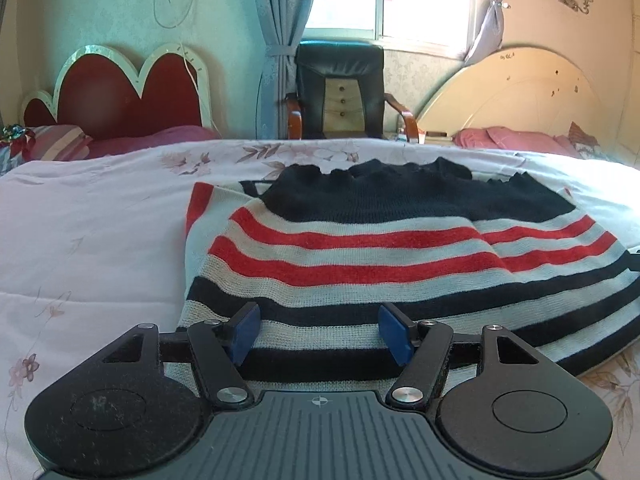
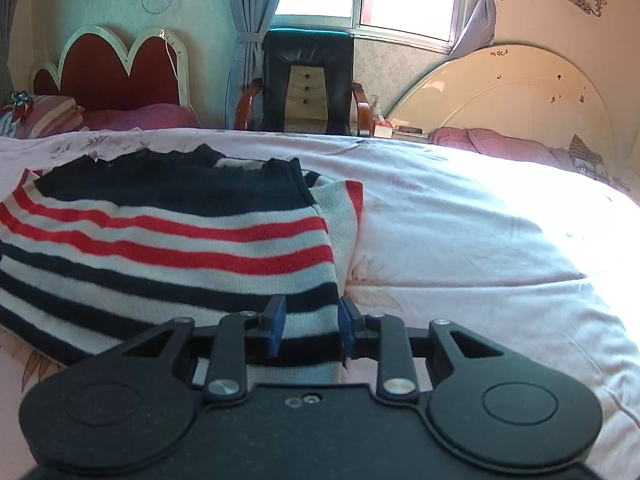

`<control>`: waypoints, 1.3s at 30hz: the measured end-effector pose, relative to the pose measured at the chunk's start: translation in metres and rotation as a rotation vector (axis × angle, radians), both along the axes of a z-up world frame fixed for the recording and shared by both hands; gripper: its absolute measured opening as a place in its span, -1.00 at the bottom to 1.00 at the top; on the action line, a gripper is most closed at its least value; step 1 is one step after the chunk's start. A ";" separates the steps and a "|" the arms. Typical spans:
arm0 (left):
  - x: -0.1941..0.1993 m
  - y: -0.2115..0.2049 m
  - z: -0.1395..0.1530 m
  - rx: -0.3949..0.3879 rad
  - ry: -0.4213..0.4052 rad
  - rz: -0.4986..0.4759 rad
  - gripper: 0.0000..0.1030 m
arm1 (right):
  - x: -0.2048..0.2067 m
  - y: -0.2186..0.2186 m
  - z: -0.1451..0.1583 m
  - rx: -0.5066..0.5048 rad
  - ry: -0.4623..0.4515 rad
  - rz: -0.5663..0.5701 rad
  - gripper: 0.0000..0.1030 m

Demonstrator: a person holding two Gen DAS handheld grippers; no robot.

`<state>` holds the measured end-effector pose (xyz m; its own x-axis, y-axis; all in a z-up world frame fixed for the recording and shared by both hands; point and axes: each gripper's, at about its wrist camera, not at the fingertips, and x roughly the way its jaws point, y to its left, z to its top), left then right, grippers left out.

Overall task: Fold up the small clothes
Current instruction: 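Move both open tools back to the folded edge of the sweater, then grasp the folded sweater edge with the left tool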

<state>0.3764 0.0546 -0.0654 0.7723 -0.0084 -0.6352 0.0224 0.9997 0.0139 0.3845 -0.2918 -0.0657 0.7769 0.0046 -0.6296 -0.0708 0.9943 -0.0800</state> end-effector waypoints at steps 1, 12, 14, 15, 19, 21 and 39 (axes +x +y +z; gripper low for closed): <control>0.006 0.001 -0.005 -0.009 0.020 0.000 0.27 | 0.007 0.001 -0.004 -0.006 0.019 0.005 -0.70; -0.033 0.018 0.014 -0.126 -0.012 0.048 0.35 | -0.001 0.004 0.001 -0.024 0.002 0.022 -0.52; -0.056 0.031 0.013 -0.216 -0.014 0.084 0.35 | -0.013 0.003 0.008 0.005 -0.013 0.035 -0.56; -0.066 0.038 0.011 -0.263 -0.007 0.100 0.35 | -0.019 0.002 0.010 0.028 -0.014 0.047 -0.58; -0.087 0.057 -0.014 -0.483 0.049 0.168 0.35 | -0.034 0.005 0.012 0.122 0.020 0.077 -0.68; -0.091 0.067 -0.028 -0.593 0.046 0.224 0.34 | -0.037 0.009 0.012 0.181 0.040 0.081 -0.73; -0.031 0.092 -0.071 -0.911 -0.120 0.379 0.34 | 0.006 0.060 0.011 0.368 0.094 0.148 -0.81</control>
<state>0.3452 0.1466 -0.1364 0.8834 -0.1936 -0.4268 -0.2524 0.5708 -0.7813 0.3900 -0.2321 -0.0551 0.6899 0.3508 -0.6332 -0.2056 0.9337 0.2932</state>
